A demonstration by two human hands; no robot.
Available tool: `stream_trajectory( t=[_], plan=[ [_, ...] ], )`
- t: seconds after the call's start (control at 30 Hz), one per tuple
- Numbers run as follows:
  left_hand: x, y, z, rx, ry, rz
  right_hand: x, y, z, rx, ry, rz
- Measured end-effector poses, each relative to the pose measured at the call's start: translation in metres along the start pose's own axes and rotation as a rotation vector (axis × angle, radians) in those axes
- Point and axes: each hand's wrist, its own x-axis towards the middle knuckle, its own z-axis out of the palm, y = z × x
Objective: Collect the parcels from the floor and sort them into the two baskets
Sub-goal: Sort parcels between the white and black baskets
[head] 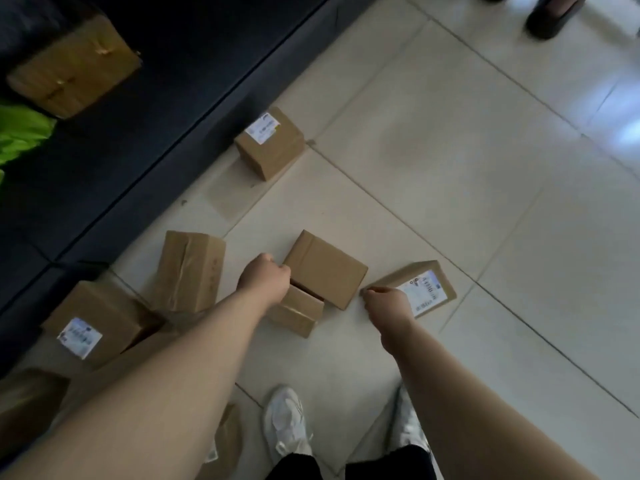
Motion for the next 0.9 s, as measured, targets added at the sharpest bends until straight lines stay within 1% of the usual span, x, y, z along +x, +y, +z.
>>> stream_trajectory(
  t=[0.17, 0.27, 0.33, 0.4, 0.5, 0.57, 0.67, 0.77, 0.9],
  plan=[
    [0.081, -0.020, 0.050, 0.139, -0.021, -0.023, 0.076, 0.028, 0.031, -0.067, -0.084, 0.069],
    [0.114, -0.033, 0.076, 0.148, -0.032, -0.067, 0.105, 0.041, 0.037, -0.092, -0.151, 0.107],
    [0.124, -0.039, 0.087, 0.083, -0.042, -0.083, 0.114, 0.043, 0.040, -0.090, -0.166, 0.114],
    [0.127, -0.041, 0.089, 0.002, -0.003, -0.089, 0.118, 0.039, 0.042, -0.027, -0.140, 0.098],
    [0.124, -0.031, 0.078, -0.079, 0.110, -0.094, 0.117, 0.021, 0.036, 0.139, -0.058, -0.002],
    [0.121, -0.020, 0.067, -0.178, 0.150, -0.081, 0.118, 0.002, 0.026, 0.211, -0.017, -0.080],
    [0.116, 0.001, 0.056, -0.353, 0.188, -0.071, 0.127, -0.026, 0.015, 0.296, -0.018, -0.129],
    [0.123, 0.011, 0.059, -0.496, 0.139, -0.090, 0.139, -0.043, 0.010, 0.269, -0.059, -0.147],
    [0.124, 0.012, 0.079, -0.533, 0.027, -0.108, 0.160, -0.049, 0.004, 0.180, -0.131, -0.132]
  ],
)
